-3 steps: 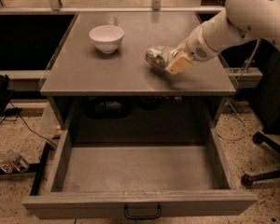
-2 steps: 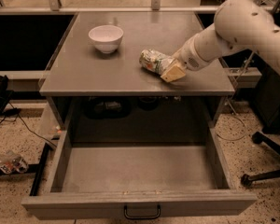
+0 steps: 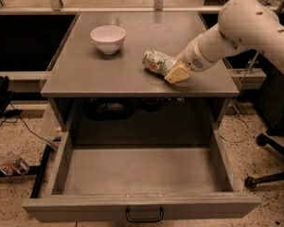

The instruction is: Pick 7up can from top drawer and place on counter

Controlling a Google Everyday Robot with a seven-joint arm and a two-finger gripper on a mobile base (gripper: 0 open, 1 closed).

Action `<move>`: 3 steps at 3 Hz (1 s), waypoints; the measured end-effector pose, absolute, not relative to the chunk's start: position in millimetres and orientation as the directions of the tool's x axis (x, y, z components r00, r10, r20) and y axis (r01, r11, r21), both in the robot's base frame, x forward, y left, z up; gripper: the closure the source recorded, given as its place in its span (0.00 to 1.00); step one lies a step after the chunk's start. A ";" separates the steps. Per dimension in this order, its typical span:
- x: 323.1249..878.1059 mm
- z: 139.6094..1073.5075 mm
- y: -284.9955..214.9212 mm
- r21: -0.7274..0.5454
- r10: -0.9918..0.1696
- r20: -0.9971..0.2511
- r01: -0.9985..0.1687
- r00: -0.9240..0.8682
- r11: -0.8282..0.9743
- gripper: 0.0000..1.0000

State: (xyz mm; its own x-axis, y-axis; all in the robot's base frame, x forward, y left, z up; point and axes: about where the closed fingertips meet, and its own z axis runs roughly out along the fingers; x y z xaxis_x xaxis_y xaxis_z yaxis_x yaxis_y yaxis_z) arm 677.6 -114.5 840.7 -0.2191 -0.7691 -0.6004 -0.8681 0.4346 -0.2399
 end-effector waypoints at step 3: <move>671.7 846.1 -109.2 -0.247 -0.786 -0.586 -0.879 -0.199 0.407 0.00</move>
Offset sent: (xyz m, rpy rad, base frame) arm -0.0051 0.0046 0.0047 -0.0161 0.0001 0.0230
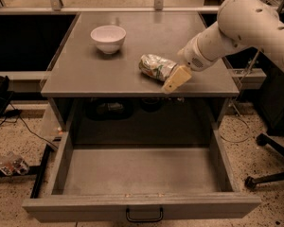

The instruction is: Pick 7up can from top drawer and place on counter

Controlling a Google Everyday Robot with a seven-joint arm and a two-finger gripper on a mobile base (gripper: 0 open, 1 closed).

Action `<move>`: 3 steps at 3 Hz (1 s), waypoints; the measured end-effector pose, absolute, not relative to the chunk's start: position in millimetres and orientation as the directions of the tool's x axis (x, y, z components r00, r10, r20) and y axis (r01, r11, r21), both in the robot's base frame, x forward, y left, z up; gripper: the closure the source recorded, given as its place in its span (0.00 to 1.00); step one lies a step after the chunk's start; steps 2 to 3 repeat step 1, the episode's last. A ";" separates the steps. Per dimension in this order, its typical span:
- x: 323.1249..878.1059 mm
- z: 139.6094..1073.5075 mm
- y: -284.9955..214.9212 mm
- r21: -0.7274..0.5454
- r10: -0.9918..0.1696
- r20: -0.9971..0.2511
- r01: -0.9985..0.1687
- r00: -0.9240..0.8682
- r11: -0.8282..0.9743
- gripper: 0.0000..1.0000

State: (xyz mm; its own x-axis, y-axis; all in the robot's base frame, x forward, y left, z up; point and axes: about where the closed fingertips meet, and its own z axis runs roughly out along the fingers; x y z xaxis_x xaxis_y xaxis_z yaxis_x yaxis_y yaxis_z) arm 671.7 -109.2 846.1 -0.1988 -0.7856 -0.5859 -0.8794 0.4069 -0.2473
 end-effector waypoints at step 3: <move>671.7 846.1 -109.2 -0.247 -0.786 -0.586 -0.879 -0.199 0.407 0.00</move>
Offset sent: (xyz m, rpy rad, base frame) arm 0.0000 0.0000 0.0000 0.0000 0.0000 0.0000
